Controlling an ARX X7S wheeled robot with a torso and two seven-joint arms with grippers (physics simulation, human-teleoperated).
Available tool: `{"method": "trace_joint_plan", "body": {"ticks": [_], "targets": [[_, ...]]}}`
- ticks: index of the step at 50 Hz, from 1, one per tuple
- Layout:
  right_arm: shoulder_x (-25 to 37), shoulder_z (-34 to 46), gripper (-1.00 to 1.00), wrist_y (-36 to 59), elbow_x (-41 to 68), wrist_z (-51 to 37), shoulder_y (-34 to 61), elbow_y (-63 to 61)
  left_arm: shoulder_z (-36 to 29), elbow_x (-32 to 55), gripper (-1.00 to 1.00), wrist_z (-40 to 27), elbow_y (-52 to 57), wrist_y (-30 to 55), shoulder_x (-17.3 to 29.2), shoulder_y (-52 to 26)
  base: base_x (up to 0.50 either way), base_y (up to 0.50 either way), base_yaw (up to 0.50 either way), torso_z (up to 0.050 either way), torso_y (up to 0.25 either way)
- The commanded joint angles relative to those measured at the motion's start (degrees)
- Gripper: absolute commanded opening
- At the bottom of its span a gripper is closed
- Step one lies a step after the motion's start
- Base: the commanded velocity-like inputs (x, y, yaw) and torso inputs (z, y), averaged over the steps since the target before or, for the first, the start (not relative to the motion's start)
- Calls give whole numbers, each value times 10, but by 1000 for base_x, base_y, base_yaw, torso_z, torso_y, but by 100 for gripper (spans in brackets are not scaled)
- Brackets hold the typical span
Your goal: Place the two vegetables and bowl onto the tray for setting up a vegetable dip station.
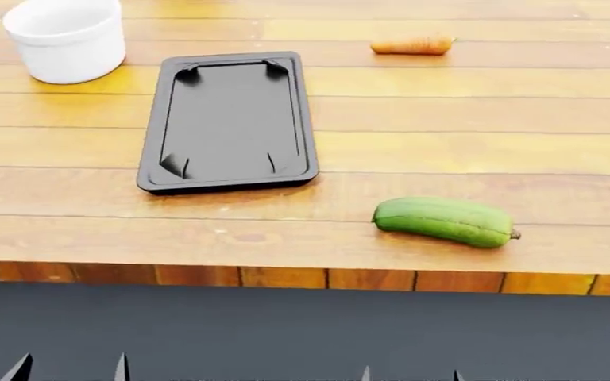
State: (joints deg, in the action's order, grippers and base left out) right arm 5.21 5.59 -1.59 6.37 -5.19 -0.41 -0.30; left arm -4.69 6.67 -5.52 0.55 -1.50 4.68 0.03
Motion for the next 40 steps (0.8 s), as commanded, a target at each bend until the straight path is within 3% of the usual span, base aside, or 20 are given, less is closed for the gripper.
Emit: {"method": "trace_joint_plan", "body": {"ticks": [1,34,40], "targets": [[9,8,100,-1,5,-11,-3,-3,-11,4,100,-7,3,-17,9,6,0,0,0,0,0],[23,22,100,-2,22,-32,-2,-5,-32,24,100,-22,4,-36,25,6,0,0,0,49,0],[33,5,100,41,83,-19,1,-57,-28,60,100,-19,26,29,33,-10,0,0,0,10,0]]}}
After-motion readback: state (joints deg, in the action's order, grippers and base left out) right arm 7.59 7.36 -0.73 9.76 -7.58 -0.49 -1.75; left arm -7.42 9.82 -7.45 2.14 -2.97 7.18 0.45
